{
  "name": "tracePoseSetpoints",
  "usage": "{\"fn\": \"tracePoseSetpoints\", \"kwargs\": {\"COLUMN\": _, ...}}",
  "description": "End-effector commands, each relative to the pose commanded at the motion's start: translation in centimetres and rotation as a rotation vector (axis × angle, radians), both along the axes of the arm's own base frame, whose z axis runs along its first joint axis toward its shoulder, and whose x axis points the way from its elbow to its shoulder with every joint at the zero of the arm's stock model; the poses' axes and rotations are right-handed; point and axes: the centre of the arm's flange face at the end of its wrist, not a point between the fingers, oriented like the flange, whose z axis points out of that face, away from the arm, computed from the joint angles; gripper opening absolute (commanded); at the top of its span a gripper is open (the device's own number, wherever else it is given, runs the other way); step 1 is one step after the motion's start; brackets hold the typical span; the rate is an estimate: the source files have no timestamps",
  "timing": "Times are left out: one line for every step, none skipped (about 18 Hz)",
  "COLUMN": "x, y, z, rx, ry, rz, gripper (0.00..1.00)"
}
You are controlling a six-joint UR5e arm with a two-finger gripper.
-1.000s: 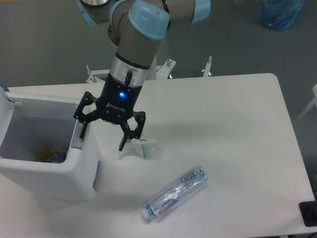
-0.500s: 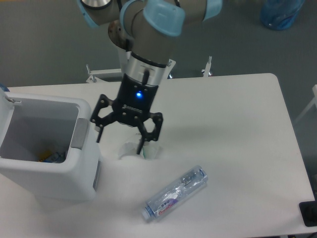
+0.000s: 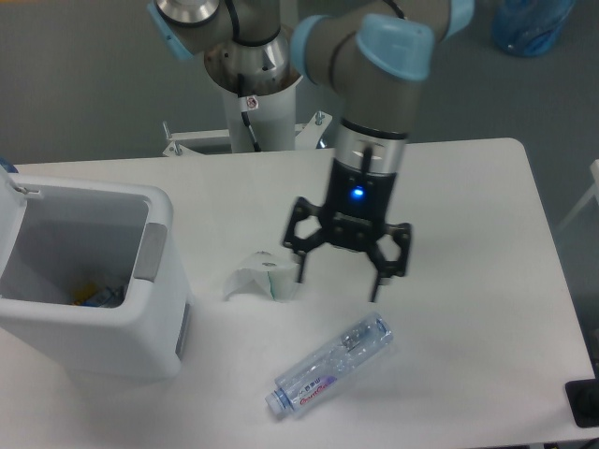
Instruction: Open the trash can
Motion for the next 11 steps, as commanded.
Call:
{"fn": "tracePoseSetpoints", "kwargs": {"x": -0.7, "y": -0.1, "z": -0.3, "rx": -0.003, "ry": -0.002, "rz": 0.007, "gripper": 1.00}}
{"fn": "tracePoseSetpoints", "kwargs": {"x": -1.9, "y": -1.0, "z": -0.7, "rx": -0.004, "ry": -0.004, "rz": 0.027, "gripper": 1.00}}
{"fn": "tracePoseSetpoints", "kwargs": {"x": -3.0, "y": -2.0, "z": -0.9, "rx": -0.005, "ry": -0.001, "rz": 0.045, "gripper": 1.00}}
{"fn": "tracePoseSetpoints", "kwargs": {"x": -3.7, "y": -2.2, "z": -1.3, "rx": -0.011, "ry": 0.010, "rz": 0.030, "gripper": 1.00}}
{"fn": "tracePoseSetpoints", "kwargs": {"x": -4.3, "y": -2.4, "z": -2.0, "rx": -0.027, "ry": 0.029, "rz": -0.013, "gripper": 1.00}}
{"fn": "tracePoseSetpoints", "kwargs": {"x": -5.1, "y": -3.1, "z": -3.2, "rx": -0.047, "ry": 0.047, "rz": -0.055, "gripper": 1.00}}
{"fn": "tracePoseSetpoints", "kwargs": {"x": -6.0, "y": -4.0, "z": -4.4, "rx": -0.069, "ry": 0.061, "rz": -0.084, "gripper": 1.00}}
{"fn": "tracePoseSetpoints", "kwargs": {"x": -6.3, "y": -4.6, "z": -5.1, "rx": -0.102, "ry": 0.080, "rz": -0.104, "gripper": 1.00}}
{"fn": "tracePoseSetpoints", "kwargs": {"x": -6.5, "y": -5.1, "z": -5.4, "rx": -0.152, "ry": 0.104, "rz": -0.113, "gripper": 1.00}}
{"fn": "tracePoseSetpoints", "kwargs": {"x": -6.6, "y": -5.4, "z": -5.3, "rx": -0.208, "ry": 0.127, "rz": -0.111, "gripper": 1.00}}
{"fn": "tracePoseSetpoints", "kwargs": {"x": -6.6, "y": -5.5, "z": -5.9, "rx": -0.266, "ry": 0.131, "rz": -0.112, "gripper": 1.00}}
